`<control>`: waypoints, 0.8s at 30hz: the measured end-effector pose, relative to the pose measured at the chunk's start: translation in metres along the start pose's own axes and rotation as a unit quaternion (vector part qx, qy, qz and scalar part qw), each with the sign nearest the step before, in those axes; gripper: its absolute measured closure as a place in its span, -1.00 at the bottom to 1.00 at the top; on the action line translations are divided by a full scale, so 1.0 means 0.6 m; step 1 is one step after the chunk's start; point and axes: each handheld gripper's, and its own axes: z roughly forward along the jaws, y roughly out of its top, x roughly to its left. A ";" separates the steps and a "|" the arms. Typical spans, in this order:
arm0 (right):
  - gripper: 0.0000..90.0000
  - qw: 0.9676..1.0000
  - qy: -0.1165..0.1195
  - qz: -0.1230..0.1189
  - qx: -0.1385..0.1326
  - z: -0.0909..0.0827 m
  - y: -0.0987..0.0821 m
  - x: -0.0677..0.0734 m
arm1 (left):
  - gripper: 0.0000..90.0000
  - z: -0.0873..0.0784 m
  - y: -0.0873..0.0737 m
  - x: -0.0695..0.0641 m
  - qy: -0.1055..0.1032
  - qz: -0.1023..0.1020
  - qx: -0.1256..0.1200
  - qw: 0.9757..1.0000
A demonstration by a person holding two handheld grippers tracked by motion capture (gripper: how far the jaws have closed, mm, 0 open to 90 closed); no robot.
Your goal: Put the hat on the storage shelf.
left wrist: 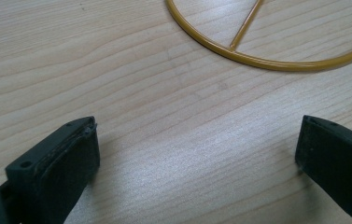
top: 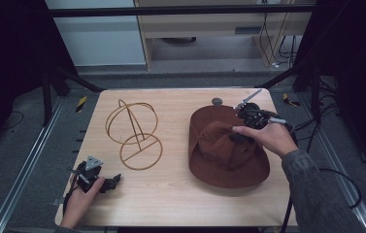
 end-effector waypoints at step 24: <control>-0.54 0.999 0.022 -0.015 0.037 0.082 0.021 -0.008 | -1.00 -0.001 -0.001 -0.001 0.001 -0.001 0.000 1.000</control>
